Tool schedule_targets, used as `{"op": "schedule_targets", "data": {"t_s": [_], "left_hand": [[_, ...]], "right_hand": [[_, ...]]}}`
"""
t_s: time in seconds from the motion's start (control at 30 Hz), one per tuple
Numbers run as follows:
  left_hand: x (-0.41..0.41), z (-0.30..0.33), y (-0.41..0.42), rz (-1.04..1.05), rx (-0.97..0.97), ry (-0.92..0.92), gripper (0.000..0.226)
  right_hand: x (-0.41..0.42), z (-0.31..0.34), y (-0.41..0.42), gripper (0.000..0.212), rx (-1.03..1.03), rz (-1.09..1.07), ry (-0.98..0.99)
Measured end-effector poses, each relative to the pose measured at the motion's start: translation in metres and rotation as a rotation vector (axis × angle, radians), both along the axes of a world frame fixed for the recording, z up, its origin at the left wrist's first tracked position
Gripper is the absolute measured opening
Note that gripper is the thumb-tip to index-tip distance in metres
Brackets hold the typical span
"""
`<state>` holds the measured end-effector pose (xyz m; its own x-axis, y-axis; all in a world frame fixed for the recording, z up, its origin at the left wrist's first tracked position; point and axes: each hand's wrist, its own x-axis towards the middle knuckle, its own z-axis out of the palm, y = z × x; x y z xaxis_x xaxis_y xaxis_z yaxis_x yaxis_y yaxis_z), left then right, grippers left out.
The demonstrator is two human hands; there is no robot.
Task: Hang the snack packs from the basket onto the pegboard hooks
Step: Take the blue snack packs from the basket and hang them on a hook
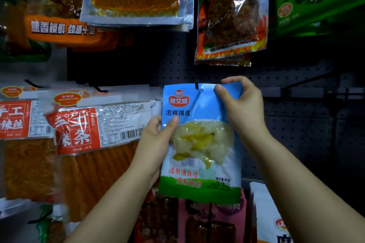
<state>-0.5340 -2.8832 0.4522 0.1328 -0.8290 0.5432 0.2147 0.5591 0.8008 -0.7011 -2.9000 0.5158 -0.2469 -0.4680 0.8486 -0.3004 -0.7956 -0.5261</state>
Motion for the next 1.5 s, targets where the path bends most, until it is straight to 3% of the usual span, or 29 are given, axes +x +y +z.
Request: {"op": "schedule_targets", "data": {"t_s": [0.1, 0.2, 0.37, 0.47, 0.6, 0.8, 1.07, 1.37, 1.5], "left_hand": [[-0.003, -0.021, -0.017, 0.037, 0.098, -0.06, 0.033], [-0.008, -0.039, -0.032, 0.163, 0.176, -0.251, 0.044], [-0.018, -0.051, -0.048, 0.241, 0.213, -0.39, 0.011], [-0.02, -0.05, -0.057, 0.262, 0.22, -0.385, 0.004], [-0.023, -0.045, -0.073, 0.328, 0.232, -0.413, 0.005], [-0.025, -0.052, -0.083, 0.35, 0.259, -0.36, 0.017], [-0.028, -0.091, -0.071, 0.297, 0.273, -0.271, 0.024], [-0.029, -0.127, -0.053, 0.16, 0.361, -0.103, 0.014], [-0.024, -0.162, -0.015, 0.098, 0.395, -0.192, 0.014]], "right_hand": [[-0.003, 0.004, -0.02, 0.01, 0.019, -0.082, 0.038], [-0.005, 0.007, -0.041, 0.013, 0.079, -0.198, 0.073], [-0.011, 0.01, -0.067, 0.028, 0.157, -0.421, 0.18], [-0.014, 0.011, -0.077, 0.044, 0.185, -0.567, 0.275], [-0.014, 0.017, -0.087, 0.044, 0.265, -0.684, 0.332], [-0.019, 0.005, -0.092, 0.043, 0.352, -0.499, 0.238], [-0.037, -0.099, -0.077, 0.049, 0.313, -0.118, 0.046], [-0.029, -0.17, -0.044, 0.039, 0.522, -0.034, -0.064], [-0.03, -0.212, 0.011, 0.031, 0.608, 0.003, -0.085]]}}
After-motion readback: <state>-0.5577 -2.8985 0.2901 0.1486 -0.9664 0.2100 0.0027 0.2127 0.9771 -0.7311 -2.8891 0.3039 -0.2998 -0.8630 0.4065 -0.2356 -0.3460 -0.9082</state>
